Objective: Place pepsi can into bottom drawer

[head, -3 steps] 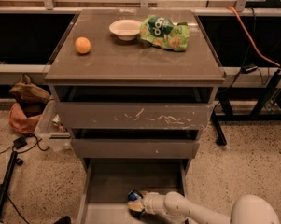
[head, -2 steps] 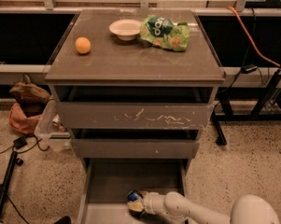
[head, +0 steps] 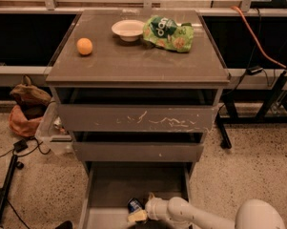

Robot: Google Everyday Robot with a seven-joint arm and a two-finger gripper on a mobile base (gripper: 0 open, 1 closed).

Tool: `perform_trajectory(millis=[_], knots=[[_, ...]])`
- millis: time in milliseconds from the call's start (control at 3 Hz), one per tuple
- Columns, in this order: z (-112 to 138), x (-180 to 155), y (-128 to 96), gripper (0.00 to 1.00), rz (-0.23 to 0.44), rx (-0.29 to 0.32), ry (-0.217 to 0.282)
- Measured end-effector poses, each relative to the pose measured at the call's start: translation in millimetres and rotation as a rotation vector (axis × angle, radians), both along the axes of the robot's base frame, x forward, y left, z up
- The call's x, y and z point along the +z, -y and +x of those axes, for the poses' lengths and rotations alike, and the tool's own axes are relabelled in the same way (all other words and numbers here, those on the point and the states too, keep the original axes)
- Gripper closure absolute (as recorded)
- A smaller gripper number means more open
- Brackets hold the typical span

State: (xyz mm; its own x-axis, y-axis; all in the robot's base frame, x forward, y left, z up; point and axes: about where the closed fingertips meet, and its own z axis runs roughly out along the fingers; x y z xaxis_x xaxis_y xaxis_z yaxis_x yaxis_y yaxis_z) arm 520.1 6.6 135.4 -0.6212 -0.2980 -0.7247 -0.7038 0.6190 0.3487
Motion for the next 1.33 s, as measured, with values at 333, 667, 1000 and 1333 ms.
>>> perform_trajectory(millis=[333, 667, 1000, 1333], knots=[[0.0, 0.0, 0.0, 0.0, 0.0, 0.0, 0.0], [0.2, 21.7, 10.8, 0.0, -0.025, -0.015, 0.017], [11.7, 77.3, 55.9, 0.0, -0.091, -0.111, 0.075], [14.2, 146.0, 105.0, 0.0, -0.147, -0.237, 0.129]])
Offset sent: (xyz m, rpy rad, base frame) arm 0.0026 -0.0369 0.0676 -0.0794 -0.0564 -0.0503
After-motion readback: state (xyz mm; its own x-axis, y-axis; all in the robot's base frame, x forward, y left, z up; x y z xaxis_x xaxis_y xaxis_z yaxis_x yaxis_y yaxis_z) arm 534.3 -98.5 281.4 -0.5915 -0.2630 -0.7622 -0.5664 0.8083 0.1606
